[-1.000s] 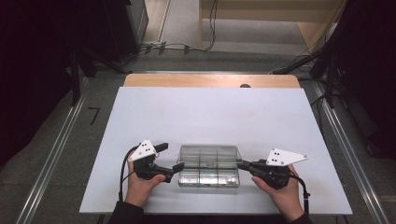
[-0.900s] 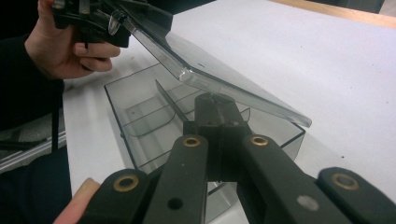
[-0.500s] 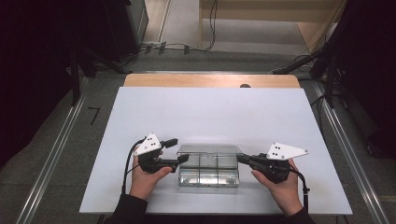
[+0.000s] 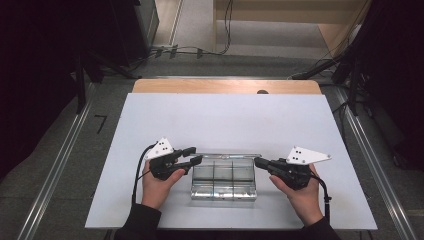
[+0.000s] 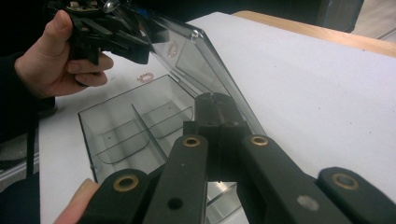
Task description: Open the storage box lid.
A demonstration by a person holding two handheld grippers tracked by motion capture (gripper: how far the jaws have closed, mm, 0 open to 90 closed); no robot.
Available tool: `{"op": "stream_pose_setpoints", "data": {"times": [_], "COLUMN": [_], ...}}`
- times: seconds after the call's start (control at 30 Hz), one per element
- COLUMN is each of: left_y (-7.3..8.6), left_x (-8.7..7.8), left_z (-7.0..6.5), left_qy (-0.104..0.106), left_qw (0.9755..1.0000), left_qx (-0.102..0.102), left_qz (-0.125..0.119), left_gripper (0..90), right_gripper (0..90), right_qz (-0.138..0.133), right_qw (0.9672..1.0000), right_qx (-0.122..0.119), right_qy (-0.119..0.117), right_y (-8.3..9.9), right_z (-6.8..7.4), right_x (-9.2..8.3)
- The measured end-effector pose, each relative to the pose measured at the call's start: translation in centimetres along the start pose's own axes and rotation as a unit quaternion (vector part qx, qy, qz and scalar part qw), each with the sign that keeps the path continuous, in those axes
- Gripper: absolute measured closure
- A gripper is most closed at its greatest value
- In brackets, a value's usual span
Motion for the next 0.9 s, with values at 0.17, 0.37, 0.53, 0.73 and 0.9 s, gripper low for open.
{"op": "stream_pose_setpoints", "data": {"times": [0.17,0.37,0.53,0.73,0.9], "left_y": [0.0,0.0,0.0,0.1,0.2], "left_x": [0.2,0.2,0.3,0.5,0.6], "left_z": [0.3,0.6,0.8,1.2,1.3], "left_qy": [-0.001,-0.002,-0.004,-0.008,-0.010], "left_qw": [1.0000,0.9999,0.9997,0.9994,0.9991], "left_qx": [-0.005,-0.014,-0.021,-0.034,-0.041], "left_qz": [-0.004,-0.008,-0.009,-0.005,-0.006], "left_gripper": [60.2,63.1,64.7,66.5,67.5], "right_gripper": [88.4,76.3,52.5,40.0,43.1], "right_qz": [0.003,-0.006,0.002,0.010,0.021], "right_qw": [1.0000,0.9998,0.9998,0.9989,0.9982], "right_qx": [0.007,0.014,0.019,0.044,0.055], "right_qy": [0.003,-0.013,0.008,0.015,0.012], "right_y": [0.3,0.5,0.6,0.6,1.0], "right_z": [-0.5,-0.9,-1.3,-2.0,-2.4], "right_x": [0.0,-0.6,-0.3,1.3,2.8]}}
Point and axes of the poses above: each handheld gripper's, and its own axes: x roughly forward along the jaws, y roughly out of its underside, z roughly to its left, the point moved 6 cm from there along x, roughly forward along the jaws, and after that the axes turned 2 degrees about -x, right-handed, at the moved point
